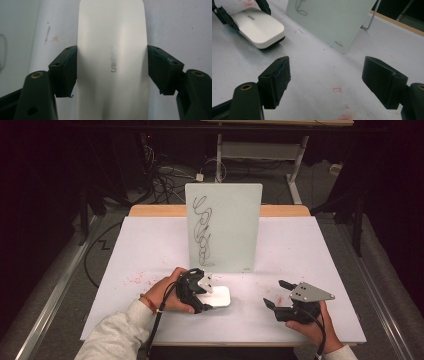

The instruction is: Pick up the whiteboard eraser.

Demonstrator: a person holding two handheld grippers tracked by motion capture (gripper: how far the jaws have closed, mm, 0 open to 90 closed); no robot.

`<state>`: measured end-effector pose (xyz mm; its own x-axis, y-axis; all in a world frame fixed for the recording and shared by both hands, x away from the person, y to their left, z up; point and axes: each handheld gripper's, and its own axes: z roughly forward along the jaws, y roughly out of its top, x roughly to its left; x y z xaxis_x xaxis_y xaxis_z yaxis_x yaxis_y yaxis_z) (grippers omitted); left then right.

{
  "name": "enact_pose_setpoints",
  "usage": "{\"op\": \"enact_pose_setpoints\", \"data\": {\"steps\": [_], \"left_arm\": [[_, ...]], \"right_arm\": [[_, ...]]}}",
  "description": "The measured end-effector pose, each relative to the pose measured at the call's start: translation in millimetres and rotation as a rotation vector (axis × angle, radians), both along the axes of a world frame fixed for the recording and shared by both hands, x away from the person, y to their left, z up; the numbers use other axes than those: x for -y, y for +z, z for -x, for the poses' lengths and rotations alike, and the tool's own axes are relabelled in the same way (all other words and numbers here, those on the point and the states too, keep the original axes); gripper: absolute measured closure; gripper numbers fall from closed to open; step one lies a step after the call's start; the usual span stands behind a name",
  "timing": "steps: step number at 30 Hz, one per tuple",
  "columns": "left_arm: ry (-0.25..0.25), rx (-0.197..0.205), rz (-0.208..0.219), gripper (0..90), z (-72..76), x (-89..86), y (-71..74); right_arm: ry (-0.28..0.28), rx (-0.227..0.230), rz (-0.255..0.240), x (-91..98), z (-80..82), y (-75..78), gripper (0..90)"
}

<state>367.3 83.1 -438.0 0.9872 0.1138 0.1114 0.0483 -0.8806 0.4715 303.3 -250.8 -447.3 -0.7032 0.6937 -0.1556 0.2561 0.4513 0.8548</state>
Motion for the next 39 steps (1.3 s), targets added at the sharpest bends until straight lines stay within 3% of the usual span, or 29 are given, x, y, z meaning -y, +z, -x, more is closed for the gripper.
{"op": "enact_pose_setpoints", "data": {"steps": [2, 3, 4, 6, 8, 9, 10, 11, 13, 14, 19, 23, 28, 39], "left_arm": [[0.007, 0.015, 0.012, 29.0, 0.8, -2.6, 1.5], [0.016, 0.038, 0.025, 29.0, 2.1, -4.9, 2.9], [0.041, 0.076, 0.065, 29.1, 4.5, -9.6, 5.4], [0.052, 0.089, 0.083, 29.0, 5.4, -12.2, 6.8], [0.100, 0.121, 0.151, 29.0, 8.9, -21.5, 11.7], [0.100, 0.121, 0.151, 29.0, 8.9, -21.5, 11.7], [0.139, 0.143, 0.195, 29.0, 10.7, -28.4, 14.8], [0.139, 0.143, 0.195, 29.0, 10.7, -28.4, 14.8], [0.208, 0.167, 0.250, 29.1, 11.7, -39.5, 19.3], [0.208, 0.167, 0.250, 29.0, 11.7, -39.5, 19.3], [0.303, 0.198, 0.339, 29.1, 15.6, -59.1, 24.0], [0.345, 0.208, 0.373, 29.1, 19.2, -66.5, 23.3], [0.398, 0.228, 0.367, 29.1, 20.5, -69.4, 20.8], [0.519, 0.274, 0.403, 29.2, 25.5, -77.6, 19.1]], "right_arm": [[-0.001, 0.001, 0.000, 0.0, -0.1, -0.1, 23.2], [0.000, 0.001, 0.002, 0.0, -0.4, -0.2, 23.2], [0.000, 0.000, 0.001, -0.3, -0.9, -0.6, 23.2], [-0.001, 0.003, 0.007, -0.8, -1.1, -0.8, 23.1], [-0.001, 0.002, 0.008, -1.2, -1.4, -0.8, 23.0], [-0.001, 0.002, 0.008, -1.2, -1.4, -0.8, 23.0], [0.000, 0.006, 0.012, -0.8, -2.3, -1.0, 23.1], [0.000, 0.006, 0.012, -0.8, -2.3, -1.0, 23.1], [-0.005, 0.008, 0.007, 0.0, -3.0, -0.2, 23.1], [-0.007, 0.013, 0.007, 0.4, -3.5, 0.2, 23.1], [-0.017, 0.026, 0.004, 1.6, -7.2, 0.9, 23.3], [-0.021, 0.040, 0.005, 0.8, -9.9, 2.6, 23.3], [-0.014, 0.051, 0.004, -1.9, -11.9, 4.4, 23.7], [0.010, 0.069, 0.007, -10.3, -16.4, 6.7, 24.0]]}}
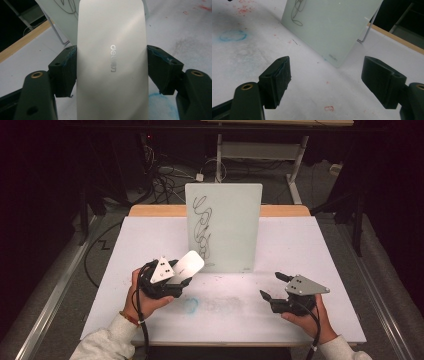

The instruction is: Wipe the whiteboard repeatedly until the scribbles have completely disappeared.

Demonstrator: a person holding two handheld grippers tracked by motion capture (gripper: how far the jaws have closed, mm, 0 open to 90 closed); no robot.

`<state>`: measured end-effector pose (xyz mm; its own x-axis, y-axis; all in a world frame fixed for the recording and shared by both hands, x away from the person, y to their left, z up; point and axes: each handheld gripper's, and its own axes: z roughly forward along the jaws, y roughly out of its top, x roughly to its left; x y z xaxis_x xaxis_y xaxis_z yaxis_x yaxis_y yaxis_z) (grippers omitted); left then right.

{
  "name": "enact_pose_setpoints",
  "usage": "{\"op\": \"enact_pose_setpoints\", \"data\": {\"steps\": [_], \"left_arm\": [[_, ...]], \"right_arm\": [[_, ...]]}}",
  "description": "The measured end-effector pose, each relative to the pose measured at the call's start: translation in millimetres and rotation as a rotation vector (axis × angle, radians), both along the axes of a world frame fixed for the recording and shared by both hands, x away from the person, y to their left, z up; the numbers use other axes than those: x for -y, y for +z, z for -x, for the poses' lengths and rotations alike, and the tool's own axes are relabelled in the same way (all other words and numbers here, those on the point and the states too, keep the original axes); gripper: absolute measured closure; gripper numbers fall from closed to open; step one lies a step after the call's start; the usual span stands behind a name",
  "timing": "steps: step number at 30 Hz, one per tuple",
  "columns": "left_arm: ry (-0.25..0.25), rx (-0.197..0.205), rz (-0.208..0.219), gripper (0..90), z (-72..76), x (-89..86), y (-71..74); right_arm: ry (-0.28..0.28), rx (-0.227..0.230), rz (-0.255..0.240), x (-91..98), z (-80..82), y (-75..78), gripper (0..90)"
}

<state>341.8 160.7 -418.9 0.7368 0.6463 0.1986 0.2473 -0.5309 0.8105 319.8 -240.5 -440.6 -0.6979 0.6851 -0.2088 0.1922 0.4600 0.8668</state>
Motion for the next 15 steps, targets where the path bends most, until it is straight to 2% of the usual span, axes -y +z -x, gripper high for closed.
{"op": "enact_pose_setpoints", "data": {"steps": [7, 10, 11, 13, 15], "left_arm": [[0.057, 0.035, 0.003, 29.1, -8.3, 3.2, 4.4], [0.108, 0.090, -0.018, 29.1, -16.9, 4.5, 13.4], [0.108, 0.090, -0.018, 29.1, -16.9, 4.5, 13.4], [0.124, 0.124, -0.008, 29.1, -25.5, 2.7, 19.1], [0.131, 0.133, -0.004, 29.1, -28.5, 2.4, 20.4]], "right_arm": [[-0.005, 0.022, -0.011, -2.1, -4.9, 0.4, 25.1], [-0.008, 0.020, -0.016, -2.0, -4.4, 0.2, 24.6], [-0.008, 0.020, -0.009, -2.3, -4.0, 0.2, 24.3], [-0.010, 0.023, -0.003, -1.7, -2.8, 0.0, 24.3], [-0.016, 0.022, -0.001, 0.0, -2.0, -0.8, 24.0]]}}
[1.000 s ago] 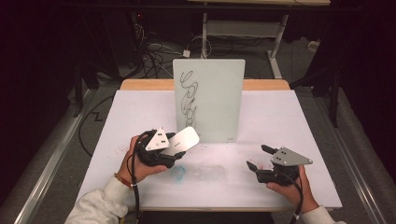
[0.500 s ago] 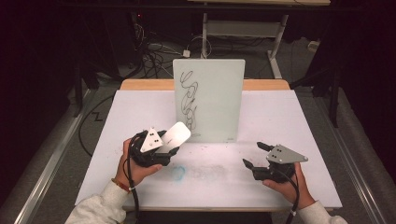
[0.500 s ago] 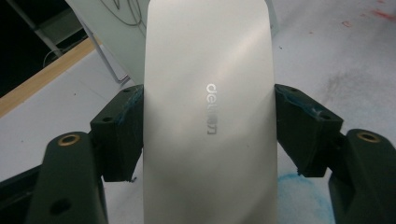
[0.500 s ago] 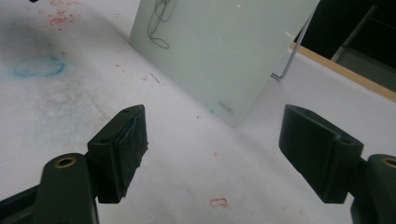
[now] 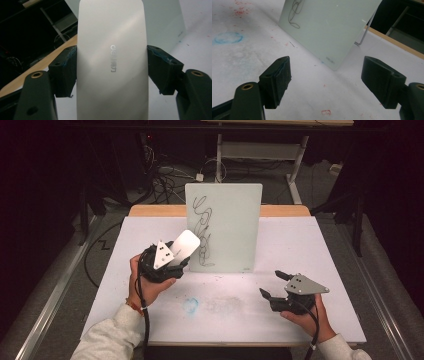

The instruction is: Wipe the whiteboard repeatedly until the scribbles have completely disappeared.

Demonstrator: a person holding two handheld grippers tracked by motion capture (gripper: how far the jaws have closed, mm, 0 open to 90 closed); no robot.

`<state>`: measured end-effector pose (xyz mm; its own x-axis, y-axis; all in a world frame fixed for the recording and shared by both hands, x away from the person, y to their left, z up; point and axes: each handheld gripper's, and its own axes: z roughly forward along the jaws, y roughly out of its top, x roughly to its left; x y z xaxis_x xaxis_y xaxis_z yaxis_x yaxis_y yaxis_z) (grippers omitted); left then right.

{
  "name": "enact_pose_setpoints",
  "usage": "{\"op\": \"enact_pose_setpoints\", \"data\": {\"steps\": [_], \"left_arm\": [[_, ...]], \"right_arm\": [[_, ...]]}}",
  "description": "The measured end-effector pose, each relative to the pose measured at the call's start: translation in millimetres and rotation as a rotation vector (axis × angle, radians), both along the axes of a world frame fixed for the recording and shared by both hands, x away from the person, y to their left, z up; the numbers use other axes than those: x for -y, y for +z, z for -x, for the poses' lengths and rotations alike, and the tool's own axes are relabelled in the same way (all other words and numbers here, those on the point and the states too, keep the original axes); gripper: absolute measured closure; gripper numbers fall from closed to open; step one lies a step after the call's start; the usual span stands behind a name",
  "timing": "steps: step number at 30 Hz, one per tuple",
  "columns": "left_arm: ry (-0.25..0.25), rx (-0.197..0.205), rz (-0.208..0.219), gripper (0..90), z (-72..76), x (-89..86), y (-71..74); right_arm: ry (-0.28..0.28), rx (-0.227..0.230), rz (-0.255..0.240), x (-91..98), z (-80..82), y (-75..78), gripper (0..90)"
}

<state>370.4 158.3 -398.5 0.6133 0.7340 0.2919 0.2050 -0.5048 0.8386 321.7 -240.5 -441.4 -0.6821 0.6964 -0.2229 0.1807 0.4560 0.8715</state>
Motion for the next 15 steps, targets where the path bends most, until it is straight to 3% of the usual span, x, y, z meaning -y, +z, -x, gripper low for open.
{"op": "enact_pose_setpoints", "data": {"steps": [6, 10, 13, 15], "left_arm": [[0.035, 0.041, 0.033, 29.1, -15.5, 2.6, 7.2], [0.061, 0.084, 0.081, 29.1, -27.0, 8.2, 21.5], [0.070, 0.097, 0.086, 29.1, -33.1, 11.7, 27.9], [0.085, 0.136, 0.077, 29.1, -41.7, 16.4, 37.2]], "right_arm": [[-0.014, 0.007, -0.010, 3.3, 2.1, 1.7, 24.0], [-0.020, 0.006, -0.008, 5.1, 3.2, 0.9, 24.0], [-0.024, 0.007, -0.008, 5.9, 3.8, 0.9, 24.0], [-0.024, 0.007, -0.008, 5.8, 4.1, 0.9, 24.0]]}}
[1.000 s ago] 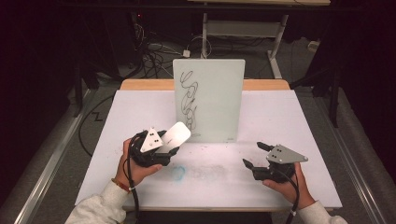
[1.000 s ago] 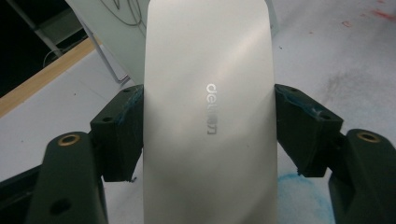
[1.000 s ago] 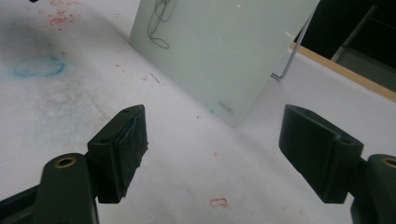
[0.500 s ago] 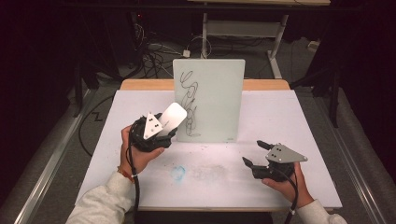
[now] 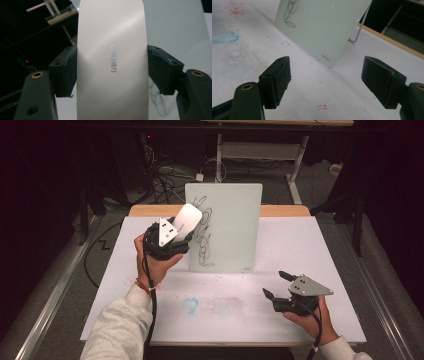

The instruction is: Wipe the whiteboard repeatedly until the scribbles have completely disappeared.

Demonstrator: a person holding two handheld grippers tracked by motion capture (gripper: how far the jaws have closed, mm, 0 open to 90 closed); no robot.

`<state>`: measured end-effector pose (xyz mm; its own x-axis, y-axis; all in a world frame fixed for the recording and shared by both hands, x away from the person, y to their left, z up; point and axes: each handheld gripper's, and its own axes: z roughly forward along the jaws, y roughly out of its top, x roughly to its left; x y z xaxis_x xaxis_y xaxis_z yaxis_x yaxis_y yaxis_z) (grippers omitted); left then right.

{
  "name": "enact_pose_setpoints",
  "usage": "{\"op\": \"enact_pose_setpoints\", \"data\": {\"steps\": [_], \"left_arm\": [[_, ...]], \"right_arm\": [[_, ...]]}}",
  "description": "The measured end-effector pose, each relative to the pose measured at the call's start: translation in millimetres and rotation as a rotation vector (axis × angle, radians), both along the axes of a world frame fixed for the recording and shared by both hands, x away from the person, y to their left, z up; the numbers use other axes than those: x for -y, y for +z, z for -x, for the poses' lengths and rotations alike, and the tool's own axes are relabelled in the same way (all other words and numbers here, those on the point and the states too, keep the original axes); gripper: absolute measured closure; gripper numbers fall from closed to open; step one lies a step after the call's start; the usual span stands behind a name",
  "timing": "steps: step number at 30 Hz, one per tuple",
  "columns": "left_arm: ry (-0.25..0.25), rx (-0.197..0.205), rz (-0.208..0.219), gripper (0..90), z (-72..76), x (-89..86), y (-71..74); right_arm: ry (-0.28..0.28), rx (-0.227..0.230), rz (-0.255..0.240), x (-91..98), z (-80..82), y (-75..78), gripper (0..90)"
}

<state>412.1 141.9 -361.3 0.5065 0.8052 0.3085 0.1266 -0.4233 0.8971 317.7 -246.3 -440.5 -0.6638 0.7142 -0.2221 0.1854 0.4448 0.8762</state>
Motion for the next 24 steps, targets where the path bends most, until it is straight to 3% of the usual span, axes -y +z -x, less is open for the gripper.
{"op": "enact_pose_setpoints", "data": {"steps": [5, 8, 13, 24], "left_arm": [[0.009, 0.014, 0.024, 29.1, -8.8, 3.2, 11.4], [0.015, 0.044, -0.012, 29.1, -14.1, 10.3, 20.8], [0.014, 0.055, -0.013, 29.1, -20.1, 18.8, 29.1], [0.021, 0.086, -0.044, 29.2, -27.6, 27.8, 30.1]], "right_arm": [[0.003, -0.004, 0.004, -0.5, -0.6, -1.0, 23.9], [0.003, -0.006, 0.004, -0.1, -0.8, -1.5, 23.8], [0.004, -0.006, 0.002, 0.0, -0.6, -1.5, 23.8], [0.003, -0.007, 0.007, 0.1, -0.8, -2.0, 23.9]]}}
